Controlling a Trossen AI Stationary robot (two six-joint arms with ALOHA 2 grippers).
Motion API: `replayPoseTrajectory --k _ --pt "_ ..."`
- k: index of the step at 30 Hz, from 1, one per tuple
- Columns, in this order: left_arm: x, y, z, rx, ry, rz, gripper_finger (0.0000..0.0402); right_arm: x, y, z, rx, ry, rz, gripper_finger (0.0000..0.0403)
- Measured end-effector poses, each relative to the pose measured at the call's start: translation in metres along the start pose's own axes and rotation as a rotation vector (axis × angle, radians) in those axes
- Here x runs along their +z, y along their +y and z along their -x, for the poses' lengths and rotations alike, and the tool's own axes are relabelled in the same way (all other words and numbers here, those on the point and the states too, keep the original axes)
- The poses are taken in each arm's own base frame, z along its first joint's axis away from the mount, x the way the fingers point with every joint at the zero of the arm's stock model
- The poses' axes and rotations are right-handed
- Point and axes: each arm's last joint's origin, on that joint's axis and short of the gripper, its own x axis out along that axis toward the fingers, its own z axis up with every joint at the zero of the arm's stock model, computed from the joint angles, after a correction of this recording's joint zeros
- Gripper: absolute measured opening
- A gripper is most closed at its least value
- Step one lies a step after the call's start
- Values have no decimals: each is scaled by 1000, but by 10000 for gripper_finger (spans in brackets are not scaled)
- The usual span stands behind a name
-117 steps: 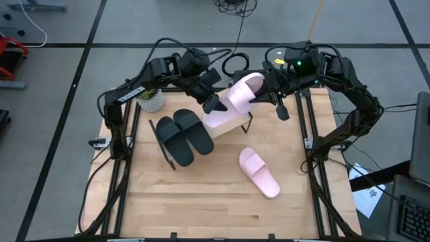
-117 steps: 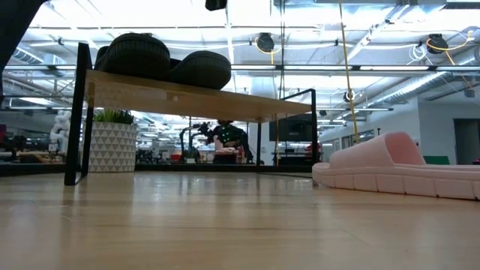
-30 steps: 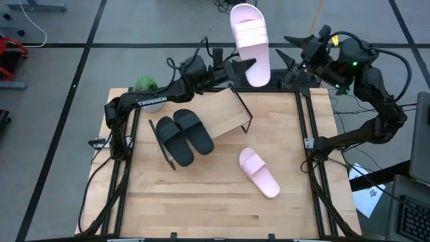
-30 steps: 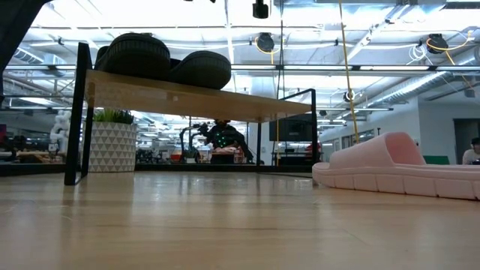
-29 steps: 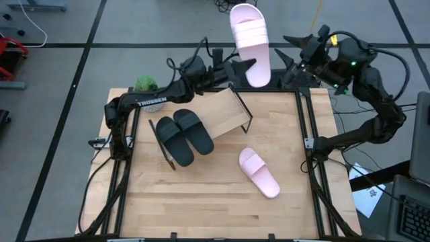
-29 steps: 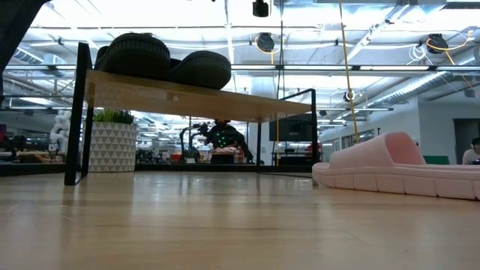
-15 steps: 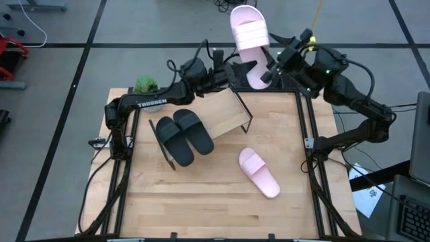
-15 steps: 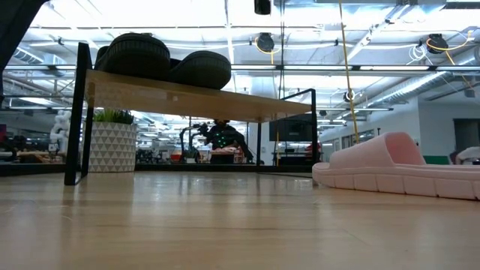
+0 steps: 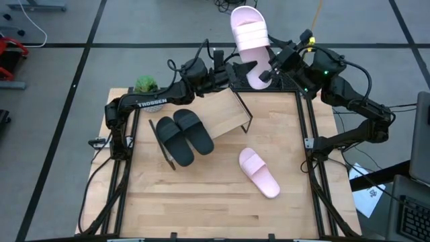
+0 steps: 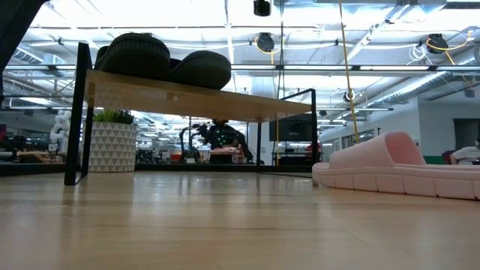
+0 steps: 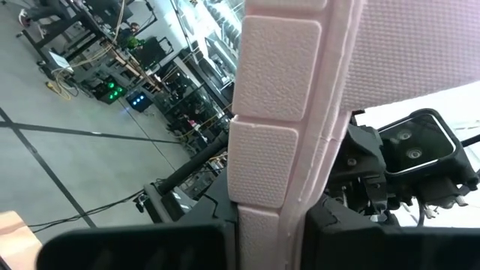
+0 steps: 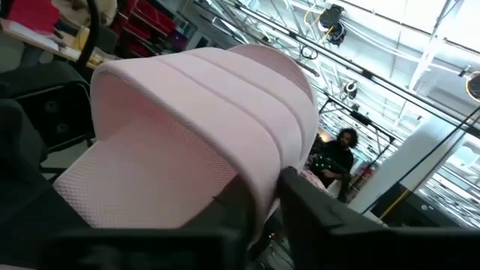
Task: Pick and place slides into the shelf
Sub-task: Put the top pink slide on the shelf
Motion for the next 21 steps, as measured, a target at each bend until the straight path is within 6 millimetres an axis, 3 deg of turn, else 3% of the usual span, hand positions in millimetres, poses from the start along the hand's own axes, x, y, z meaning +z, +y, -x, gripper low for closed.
replayPoseTrajectory --k 3,6,12,21 --pt "0 0 0 2 1 1 48 0 0 -1 -9 10 6 11" --pt "0 0 0 1 3 1 54 -1 0 -1 -13 14 2 12" --pt "-2 -1 0 -37 59 0 126 -2 -1 0 -56 58 46 5" --pt "-9 -8 2 -210 290 75 182 0 -18 12 -136 76 63 1"
